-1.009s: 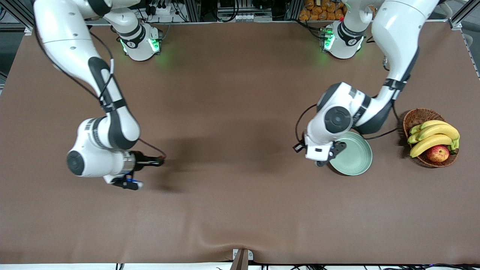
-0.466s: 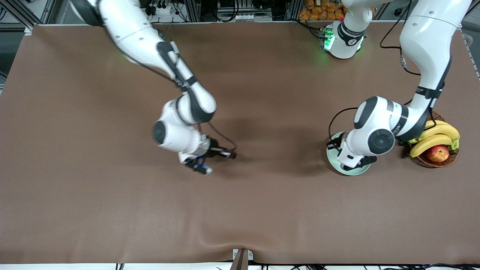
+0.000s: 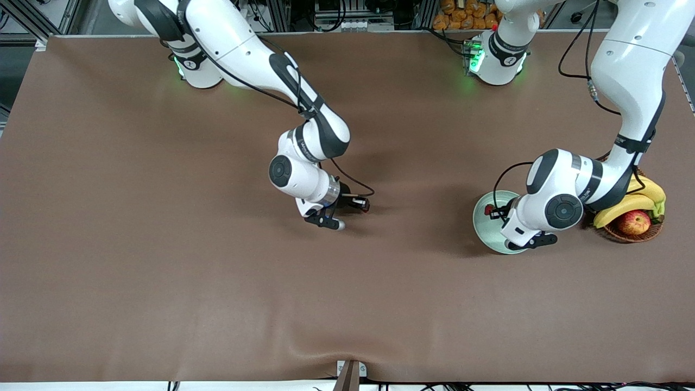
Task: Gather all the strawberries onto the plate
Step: 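Release the third strawberry mid-table with the right gripper while the left returns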
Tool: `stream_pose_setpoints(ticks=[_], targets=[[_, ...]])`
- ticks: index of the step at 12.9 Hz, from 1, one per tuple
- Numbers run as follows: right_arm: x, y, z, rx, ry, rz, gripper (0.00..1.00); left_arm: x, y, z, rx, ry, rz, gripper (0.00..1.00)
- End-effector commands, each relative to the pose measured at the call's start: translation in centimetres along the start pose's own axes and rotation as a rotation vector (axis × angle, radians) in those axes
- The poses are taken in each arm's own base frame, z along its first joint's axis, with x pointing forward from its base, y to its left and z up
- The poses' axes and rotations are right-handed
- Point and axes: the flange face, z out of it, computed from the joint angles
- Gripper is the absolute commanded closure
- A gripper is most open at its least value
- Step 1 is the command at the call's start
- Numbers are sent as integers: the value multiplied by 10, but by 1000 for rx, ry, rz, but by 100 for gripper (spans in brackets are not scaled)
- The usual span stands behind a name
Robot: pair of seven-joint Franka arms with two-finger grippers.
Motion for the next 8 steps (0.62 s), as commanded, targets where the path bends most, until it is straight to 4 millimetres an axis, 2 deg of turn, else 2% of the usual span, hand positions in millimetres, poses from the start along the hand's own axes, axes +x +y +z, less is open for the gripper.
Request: stream_pose_setpoints(ticks=[1, 2, 3, 4, 5, 6, 8], targets=[[2, -6, 5, 38, 12, 35, 54, 3, -9, 5, 14, 18, 32, 46], [2, -7, 4, 41, 15, 34, 31, 2, -8, 4, 13, 20, 32, 0], [2, -7, 3, 44, 22, 34, 20, 2, -10, 0, 15, 24, 30, 0], [6, -8, -2, 50, 28, 38, 5, 1, -9, -4, 11, 23, 24, 0], [11, -8, -8, 56, 33, 40, 2, -3, -3, -14, 9, 33, 16, 0], [17, -12, -21, 65, 37, 35, 1, -11, 13, -29, -3, 33, 9, 0], [45, -10, -60, 71, 18, 49, 0, -31, 54, -49, -41, 0, -69, 0]])
